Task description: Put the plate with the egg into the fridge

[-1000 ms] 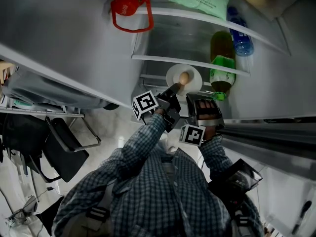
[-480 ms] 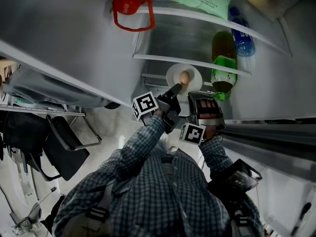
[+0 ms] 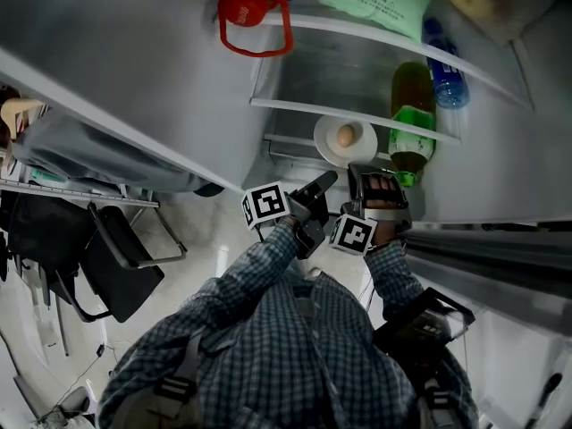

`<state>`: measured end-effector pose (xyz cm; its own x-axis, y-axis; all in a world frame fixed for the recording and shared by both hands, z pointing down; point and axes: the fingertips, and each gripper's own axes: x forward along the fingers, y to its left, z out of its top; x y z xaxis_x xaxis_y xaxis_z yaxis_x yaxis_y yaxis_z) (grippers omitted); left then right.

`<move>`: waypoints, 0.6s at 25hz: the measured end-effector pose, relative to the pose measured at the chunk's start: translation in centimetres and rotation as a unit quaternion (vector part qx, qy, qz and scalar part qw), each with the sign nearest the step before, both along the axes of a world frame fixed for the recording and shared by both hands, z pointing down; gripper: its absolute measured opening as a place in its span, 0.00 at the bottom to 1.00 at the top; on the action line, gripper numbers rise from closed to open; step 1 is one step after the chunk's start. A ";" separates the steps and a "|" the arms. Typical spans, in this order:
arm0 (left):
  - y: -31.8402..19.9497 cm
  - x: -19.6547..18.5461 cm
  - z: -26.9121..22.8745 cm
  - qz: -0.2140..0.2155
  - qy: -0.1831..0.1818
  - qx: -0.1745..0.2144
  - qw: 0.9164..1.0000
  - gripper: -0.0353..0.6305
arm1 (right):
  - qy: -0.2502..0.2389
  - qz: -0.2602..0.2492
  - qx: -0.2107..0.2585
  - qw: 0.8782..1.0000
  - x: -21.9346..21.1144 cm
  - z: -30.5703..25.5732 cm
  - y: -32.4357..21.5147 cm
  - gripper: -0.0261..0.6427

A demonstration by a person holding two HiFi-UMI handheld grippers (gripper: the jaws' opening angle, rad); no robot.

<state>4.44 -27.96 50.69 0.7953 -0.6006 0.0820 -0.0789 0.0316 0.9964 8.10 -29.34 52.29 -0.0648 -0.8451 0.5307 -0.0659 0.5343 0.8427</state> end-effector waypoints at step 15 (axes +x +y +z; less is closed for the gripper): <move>1.7 -1.8 0.2 -0.001 -0.018 -0.001 1.000 0.20 | -0.016 0.002 -0.001 1.000 -0.5 0.5 -0.4 0.07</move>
<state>2.63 -26.25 50.86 0.7905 -0.6024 0.1107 -0.1137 0.0333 0.9930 7.60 -29.76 52.82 -0.0783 -0.8444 0.5300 -0.0961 0.5355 0.8390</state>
